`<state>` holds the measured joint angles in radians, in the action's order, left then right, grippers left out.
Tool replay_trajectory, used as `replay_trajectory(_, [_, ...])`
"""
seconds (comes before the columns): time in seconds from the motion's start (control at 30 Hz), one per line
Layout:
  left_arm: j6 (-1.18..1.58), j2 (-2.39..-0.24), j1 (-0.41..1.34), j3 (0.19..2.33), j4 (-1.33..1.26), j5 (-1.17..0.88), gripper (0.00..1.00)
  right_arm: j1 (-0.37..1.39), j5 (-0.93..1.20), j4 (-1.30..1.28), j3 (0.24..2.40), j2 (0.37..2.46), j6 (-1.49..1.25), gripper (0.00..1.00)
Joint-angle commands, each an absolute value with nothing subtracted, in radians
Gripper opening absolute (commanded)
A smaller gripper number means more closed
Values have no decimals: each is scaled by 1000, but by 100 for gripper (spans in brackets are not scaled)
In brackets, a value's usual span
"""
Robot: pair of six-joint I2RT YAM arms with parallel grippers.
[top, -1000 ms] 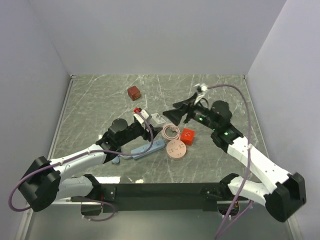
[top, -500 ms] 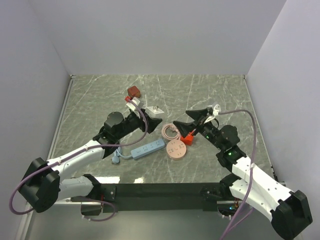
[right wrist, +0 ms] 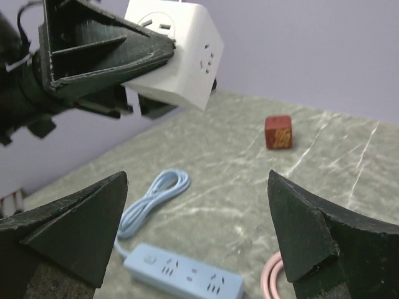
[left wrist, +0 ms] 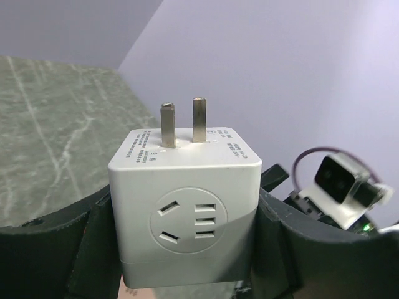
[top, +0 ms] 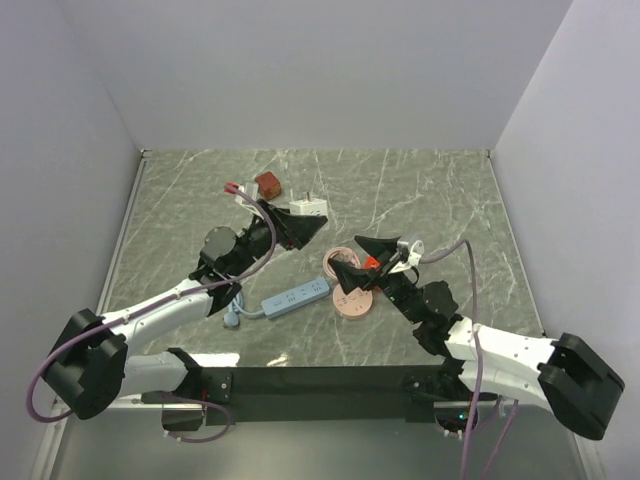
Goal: Insert the plug
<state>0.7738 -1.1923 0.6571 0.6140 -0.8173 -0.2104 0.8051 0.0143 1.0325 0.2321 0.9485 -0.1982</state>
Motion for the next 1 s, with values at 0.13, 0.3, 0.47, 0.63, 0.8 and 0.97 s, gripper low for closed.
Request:
replay_trajectory(0.13, [1064, -1218, 663, 565, -1101, -193, 0, 963, -282, 1472, 255, 1127, -68, 99])
replay_trajectory(0.3, [1101, -1197, 663, 545, -1104, -193, 0, 1028, -368, 1558, 308, 1247, -8, 99])
replay_trajectory(0.47, [1129, -1178, 663, 511, -1121, -175, 0, 1095, -445, 1767, 319, 1327, 90, 97])
replay_trajectory(0.63, [1169, -1187, 663, 496, -1137, -181, 0, 1121, -466, 1764, 362, 1335, 156, 96])
replay_trajectory(0.8, [1180, -1177, 663, 486, -1129, -163, 0, 1124, -440, 1764, 362, 1281, 205, 95])
replay_trajectory(0.97, [1212, -1187, 663, 482, -1143, -155, 0, 1126, -408, 1764, 385, 1266, 225, 95])
